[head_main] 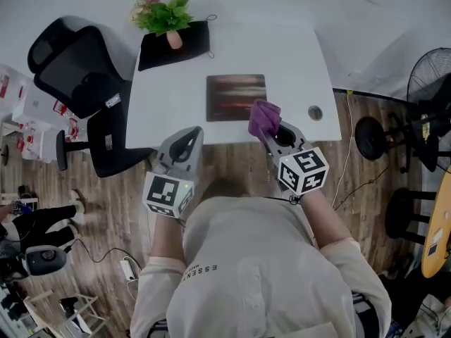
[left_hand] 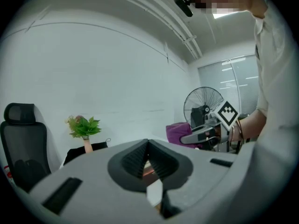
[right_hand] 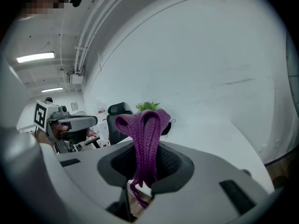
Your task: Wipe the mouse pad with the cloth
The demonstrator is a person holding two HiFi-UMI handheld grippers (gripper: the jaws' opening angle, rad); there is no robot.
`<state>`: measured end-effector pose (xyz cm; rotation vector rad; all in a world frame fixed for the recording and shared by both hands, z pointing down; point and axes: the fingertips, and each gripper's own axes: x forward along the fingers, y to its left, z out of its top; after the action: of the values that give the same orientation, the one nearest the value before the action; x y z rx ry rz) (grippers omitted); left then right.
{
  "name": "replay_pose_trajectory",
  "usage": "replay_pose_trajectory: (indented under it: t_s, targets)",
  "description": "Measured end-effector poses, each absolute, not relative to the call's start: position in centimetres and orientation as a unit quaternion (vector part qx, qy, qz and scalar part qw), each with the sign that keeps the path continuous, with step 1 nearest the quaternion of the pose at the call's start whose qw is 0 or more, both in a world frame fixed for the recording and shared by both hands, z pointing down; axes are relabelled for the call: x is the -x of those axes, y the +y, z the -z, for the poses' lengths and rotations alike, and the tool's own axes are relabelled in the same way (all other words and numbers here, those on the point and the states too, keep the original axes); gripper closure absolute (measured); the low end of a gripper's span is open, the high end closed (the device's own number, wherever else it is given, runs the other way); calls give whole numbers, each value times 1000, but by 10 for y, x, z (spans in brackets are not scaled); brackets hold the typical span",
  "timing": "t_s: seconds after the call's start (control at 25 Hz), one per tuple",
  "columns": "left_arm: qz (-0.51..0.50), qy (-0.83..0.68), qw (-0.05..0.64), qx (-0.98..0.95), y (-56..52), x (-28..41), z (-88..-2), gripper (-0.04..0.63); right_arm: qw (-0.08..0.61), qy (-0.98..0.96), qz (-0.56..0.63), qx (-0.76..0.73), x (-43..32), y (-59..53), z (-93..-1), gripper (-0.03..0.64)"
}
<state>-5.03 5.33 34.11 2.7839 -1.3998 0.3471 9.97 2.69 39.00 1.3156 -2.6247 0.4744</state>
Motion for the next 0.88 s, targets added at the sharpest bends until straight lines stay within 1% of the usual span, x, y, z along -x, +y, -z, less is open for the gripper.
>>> replay_pose_trajectory:
  t_s: [0.32, 0.68, 0.88]
  targets:
    - [-111, -418, 5, -902, -34, 62, -361, 594, 121, -870, -199, -434, -73, -51, -419, 526]
    - [-111, -375, 13, -920, -119, 97, -397, 594, 200, -848, -275, -407, -13, -136, -478, 526]
    - [-107, -363, 36, -925, -151, 120, -416, 594, 238, -838, -287, -399, 21, -172, -510, 525]
